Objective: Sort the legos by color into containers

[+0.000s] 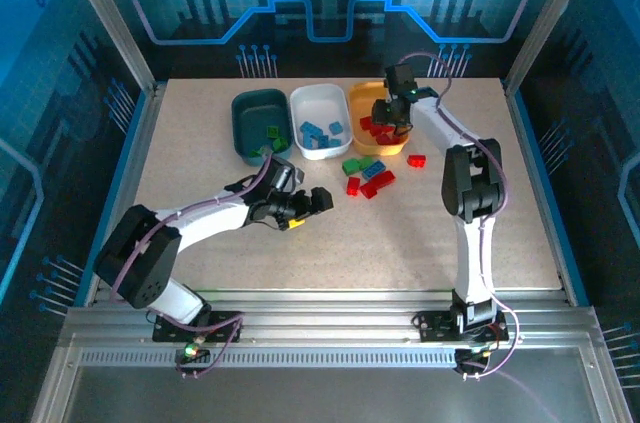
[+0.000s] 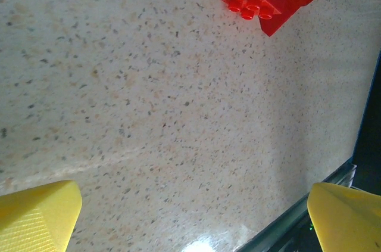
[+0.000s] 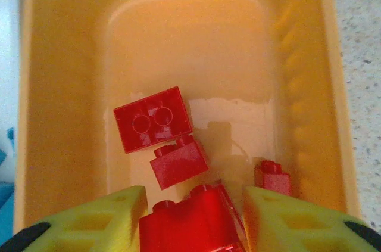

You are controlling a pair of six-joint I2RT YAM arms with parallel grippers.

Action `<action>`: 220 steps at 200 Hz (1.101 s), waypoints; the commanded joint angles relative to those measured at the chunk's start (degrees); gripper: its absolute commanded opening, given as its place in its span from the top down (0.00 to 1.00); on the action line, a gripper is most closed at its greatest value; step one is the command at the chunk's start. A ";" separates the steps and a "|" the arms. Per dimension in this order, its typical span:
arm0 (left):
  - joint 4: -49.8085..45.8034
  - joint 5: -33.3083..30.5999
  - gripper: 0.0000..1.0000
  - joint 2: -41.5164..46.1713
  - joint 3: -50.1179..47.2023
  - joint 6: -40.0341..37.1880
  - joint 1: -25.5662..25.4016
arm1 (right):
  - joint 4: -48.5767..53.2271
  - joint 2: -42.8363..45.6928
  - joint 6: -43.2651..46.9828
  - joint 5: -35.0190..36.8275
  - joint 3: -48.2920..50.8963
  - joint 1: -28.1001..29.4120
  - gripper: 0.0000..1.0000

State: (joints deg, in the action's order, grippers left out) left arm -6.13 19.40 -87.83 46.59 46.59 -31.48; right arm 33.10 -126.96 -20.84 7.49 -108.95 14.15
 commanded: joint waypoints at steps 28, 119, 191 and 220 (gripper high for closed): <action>1.64 1.47 0.01 -0.44 1.84 0.09 -0.68 | 1.04 7.37 -0.02 -0.33 1.39 0.99 0.33; -6.27 -10.74 0.01 11.46 -5.41 2.81 4.86 | -4.08 29.27 -20.17 10.66 37.81 19.84 0.34; -5.91 -10.96 0.01 21.87 -14.42 5.12 6.53 | 1.24 15.95 -22.00 10.72 30.36 22.63 0.35; -6.59 -10.90 0.01 23.80 -15.47 4.77 6.83 | -0.02 13.32 -20.92 10.68 28.84 22.76 0.41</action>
State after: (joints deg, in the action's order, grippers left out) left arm -11.66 9.58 -65.89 32.16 50.98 -25.23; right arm 32.38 -110.96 -41.15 17.61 -78.06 36.23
